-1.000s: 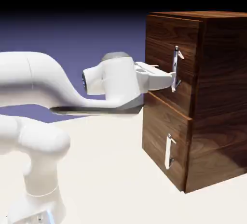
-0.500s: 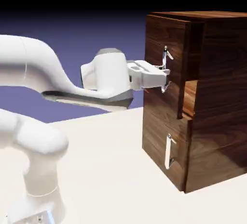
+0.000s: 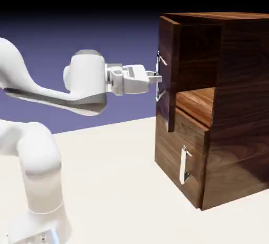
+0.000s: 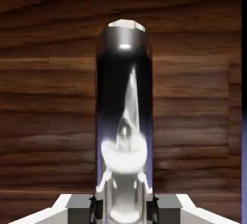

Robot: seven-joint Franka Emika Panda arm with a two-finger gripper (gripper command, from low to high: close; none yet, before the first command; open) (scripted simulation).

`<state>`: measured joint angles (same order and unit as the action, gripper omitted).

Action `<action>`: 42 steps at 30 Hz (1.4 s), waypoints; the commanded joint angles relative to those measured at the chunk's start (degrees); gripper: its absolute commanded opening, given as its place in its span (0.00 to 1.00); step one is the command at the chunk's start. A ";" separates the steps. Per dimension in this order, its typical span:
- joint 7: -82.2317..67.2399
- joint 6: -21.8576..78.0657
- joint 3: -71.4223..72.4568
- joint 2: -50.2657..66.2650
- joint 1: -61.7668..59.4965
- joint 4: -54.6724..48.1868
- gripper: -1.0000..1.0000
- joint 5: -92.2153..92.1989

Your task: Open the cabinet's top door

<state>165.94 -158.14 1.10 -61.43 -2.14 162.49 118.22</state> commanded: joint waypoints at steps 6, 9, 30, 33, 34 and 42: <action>0.53 -7.37 10.44 -4.86 -12.45 0.98 0.00 -8.18; -3.50 -9.36 13.91 -8.20 -16.01 2.40 0.00 -15.45; -30.17 29.23 36.26 -17.65 2.01 4.60 0.00 -64.32; -30.56 36.70 41.75 -16.26 2.27 1.36 0.00 -69.67; -30.62 39.19 43.60 -15.68 2.02 0.04 0.00 -71.36; -30.95 58.92 57.82 -10.71 -6.16 -14.50 0.00 -82.83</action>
<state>134.99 -99.29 58.91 -72.15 -8.30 148.00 35.40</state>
